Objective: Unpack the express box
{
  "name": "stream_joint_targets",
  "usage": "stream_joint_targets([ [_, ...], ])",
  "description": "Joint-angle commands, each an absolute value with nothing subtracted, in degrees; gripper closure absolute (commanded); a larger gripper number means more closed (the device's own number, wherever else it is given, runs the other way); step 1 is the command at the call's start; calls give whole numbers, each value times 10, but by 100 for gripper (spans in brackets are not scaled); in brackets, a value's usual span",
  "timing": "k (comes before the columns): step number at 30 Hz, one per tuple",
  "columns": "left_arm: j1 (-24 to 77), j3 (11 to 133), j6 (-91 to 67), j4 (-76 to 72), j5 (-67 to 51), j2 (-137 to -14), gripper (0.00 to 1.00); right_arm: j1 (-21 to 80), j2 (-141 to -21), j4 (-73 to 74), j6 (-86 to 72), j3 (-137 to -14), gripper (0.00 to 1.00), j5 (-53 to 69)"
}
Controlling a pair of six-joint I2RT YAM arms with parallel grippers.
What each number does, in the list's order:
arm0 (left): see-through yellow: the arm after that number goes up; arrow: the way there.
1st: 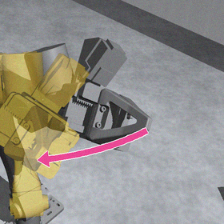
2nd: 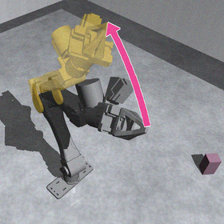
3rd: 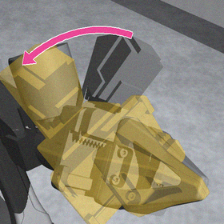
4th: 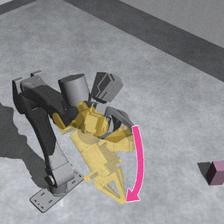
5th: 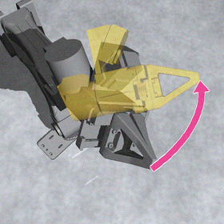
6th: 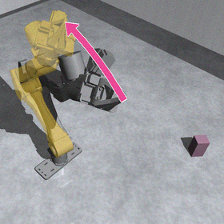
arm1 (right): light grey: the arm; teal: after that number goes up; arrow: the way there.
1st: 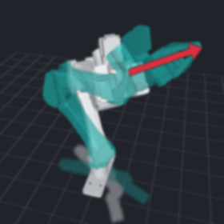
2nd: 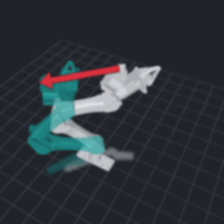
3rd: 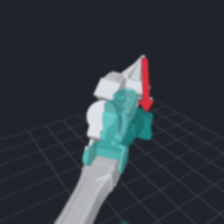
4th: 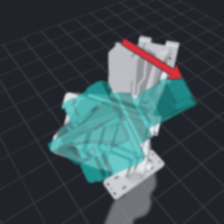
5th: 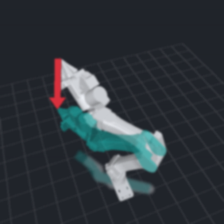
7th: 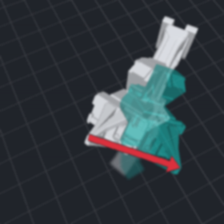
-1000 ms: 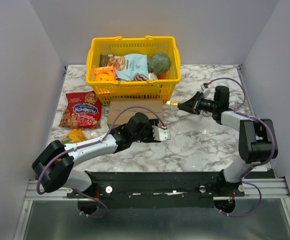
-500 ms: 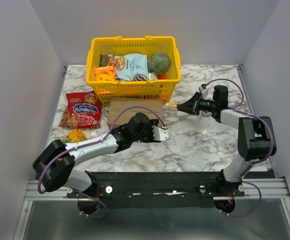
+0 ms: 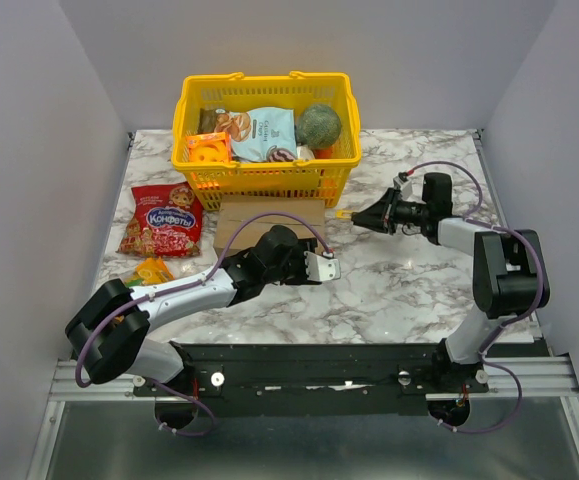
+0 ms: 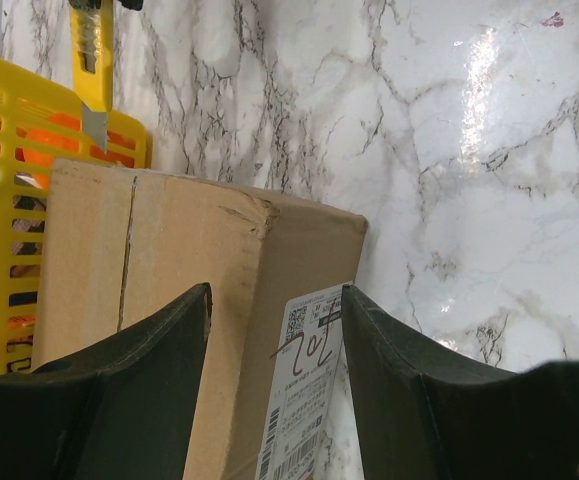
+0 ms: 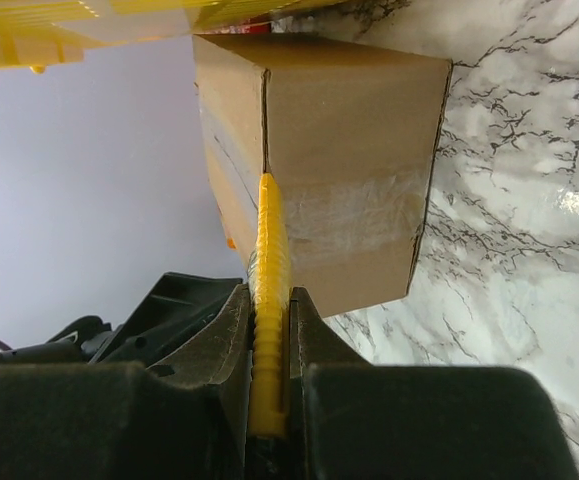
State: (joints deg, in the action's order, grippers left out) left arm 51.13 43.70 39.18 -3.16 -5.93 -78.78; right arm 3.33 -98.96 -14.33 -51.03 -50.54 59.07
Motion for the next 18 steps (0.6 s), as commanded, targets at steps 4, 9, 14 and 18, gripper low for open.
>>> stream_joint_targets([
  [4,515,437,387,-45,-49,-787,37,40,-1000,-172,-537,-509,100,618],
  [9,515,436,385,-45,-49,-788,37,40,-1004,-171,-537,-512,100,621],
  [14,514,437,383,-47,-49,-792,37,43,-1007,-157,-528,-518,100,621],
  [18,515,437,382,-47,-47,-792,37,41,-1004,-151,-530,-514,100,614],
])
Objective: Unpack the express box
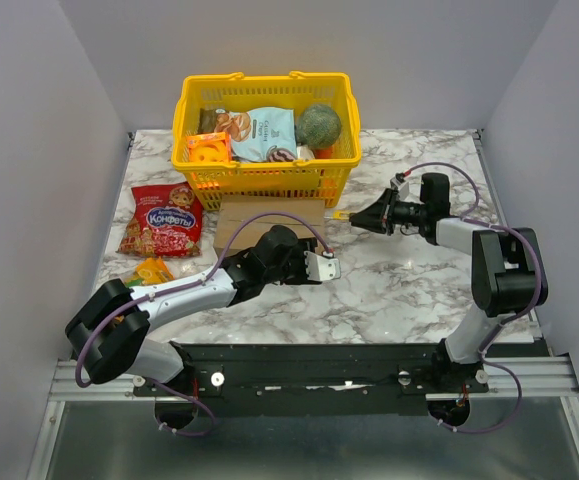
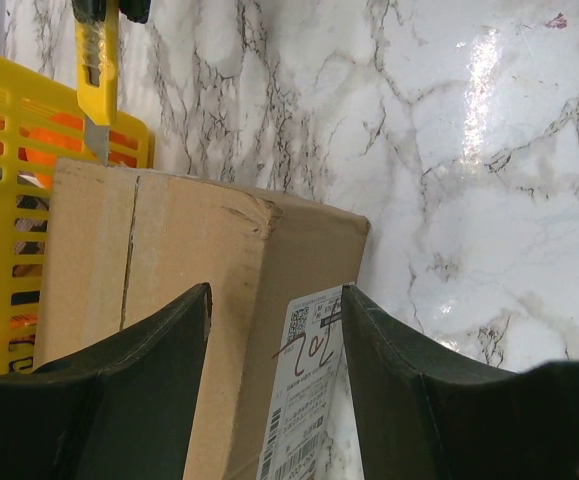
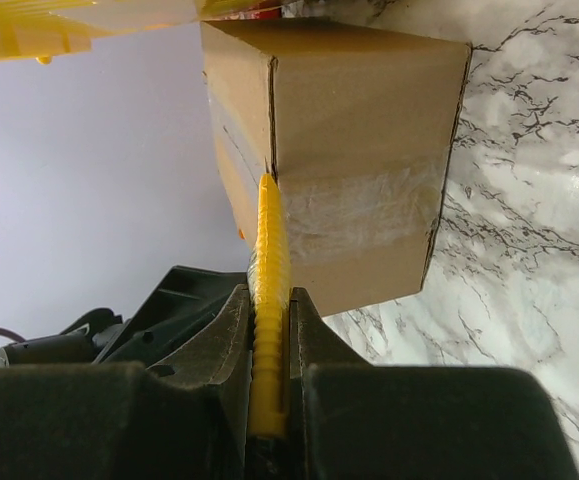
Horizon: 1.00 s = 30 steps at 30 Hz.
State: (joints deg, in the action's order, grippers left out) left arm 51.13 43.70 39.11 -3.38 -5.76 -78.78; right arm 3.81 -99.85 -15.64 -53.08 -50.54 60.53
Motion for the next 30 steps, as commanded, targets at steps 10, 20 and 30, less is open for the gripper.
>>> stream_joint_targets([
  [10,516,437,382,-44,-51,-793,37,37,-994,-172,-542,-497,100,602],
  [20,515,436,384,-41,-50,-790,37,34,-957,-217,-560,-480,100,579],
  [30,516,433,382,-40,-50,-788,37,33,-962,-162,-523,-486,100,566],
])
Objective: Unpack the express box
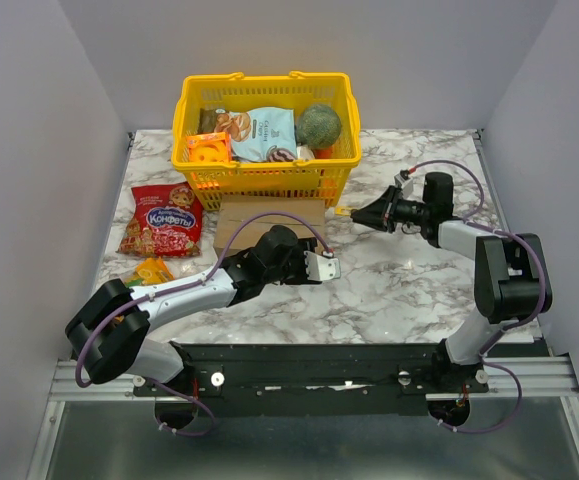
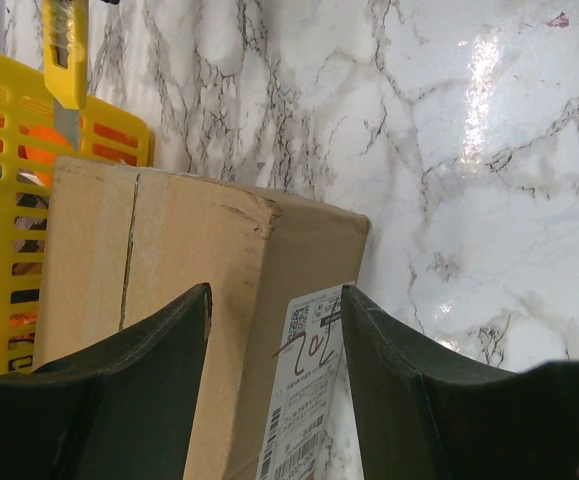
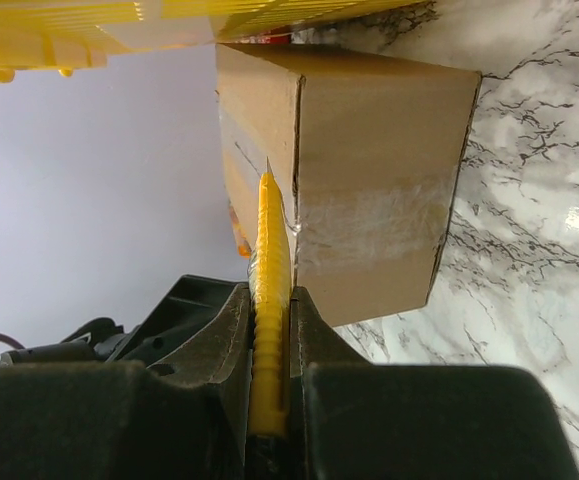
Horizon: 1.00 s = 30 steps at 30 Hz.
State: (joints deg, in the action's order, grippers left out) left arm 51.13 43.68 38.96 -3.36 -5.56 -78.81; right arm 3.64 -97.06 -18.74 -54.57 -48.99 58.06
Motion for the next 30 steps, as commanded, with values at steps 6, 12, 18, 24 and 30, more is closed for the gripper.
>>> stream_joint_targets([
  [6,515,434,380,-41,-52,-792,37,33,-969,-142,-512,-490,100,570],
  [12,515,437,380,-42,-52,-797,37,33,-977,-155,-521,-489,100,577],
  [18,515,440,379,-42,-52,-801,37,35,-992,-167,-533,-497,100,593],
  [24,515,439,374,-41,-51,-800,37,36,-1001,-171,-533,-500,100,605],
  [30,515,439,376,-41,-52,-801,37,37,-984,-190,-546,-490,100,594],
])
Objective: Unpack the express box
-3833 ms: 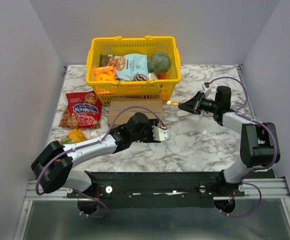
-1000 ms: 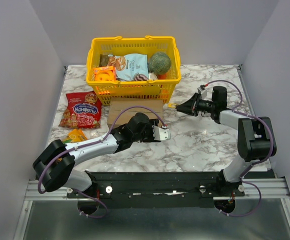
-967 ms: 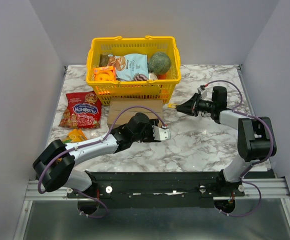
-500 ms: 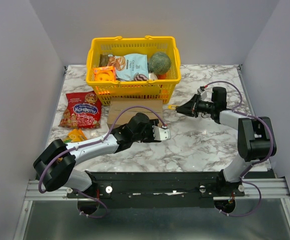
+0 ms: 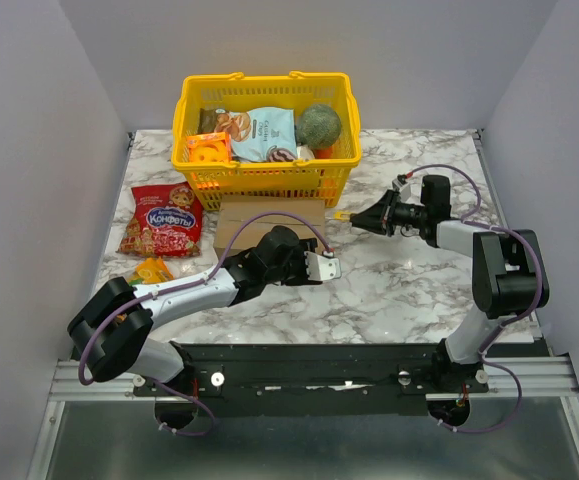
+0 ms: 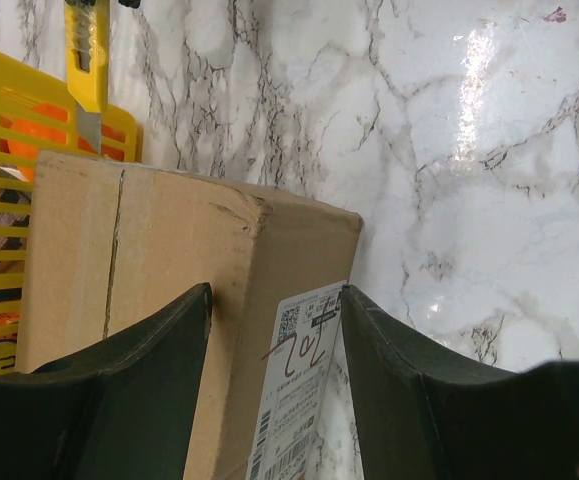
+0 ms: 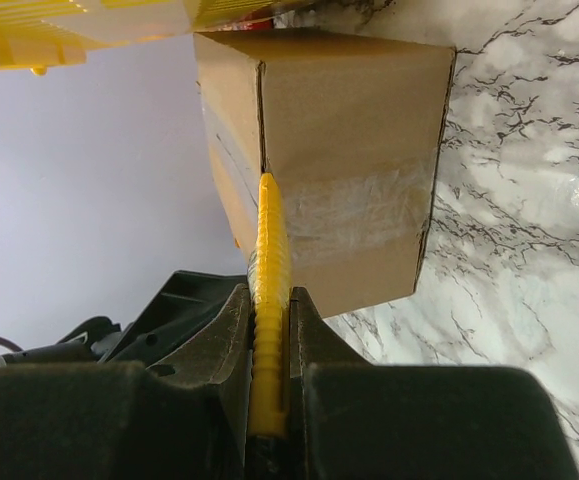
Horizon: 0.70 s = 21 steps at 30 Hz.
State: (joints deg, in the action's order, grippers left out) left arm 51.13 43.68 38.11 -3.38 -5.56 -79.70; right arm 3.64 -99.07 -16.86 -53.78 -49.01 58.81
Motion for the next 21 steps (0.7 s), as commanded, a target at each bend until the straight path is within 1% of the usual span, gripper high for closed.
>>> stream_joint_targets([
  [1,515,439,376,-41,-51,-801,37,37,-982,-188,-541,-488,100,592],
  [21,517,437,374,-45,-51,-806,37,40,-989,-197,-549,-492,100,611],
])
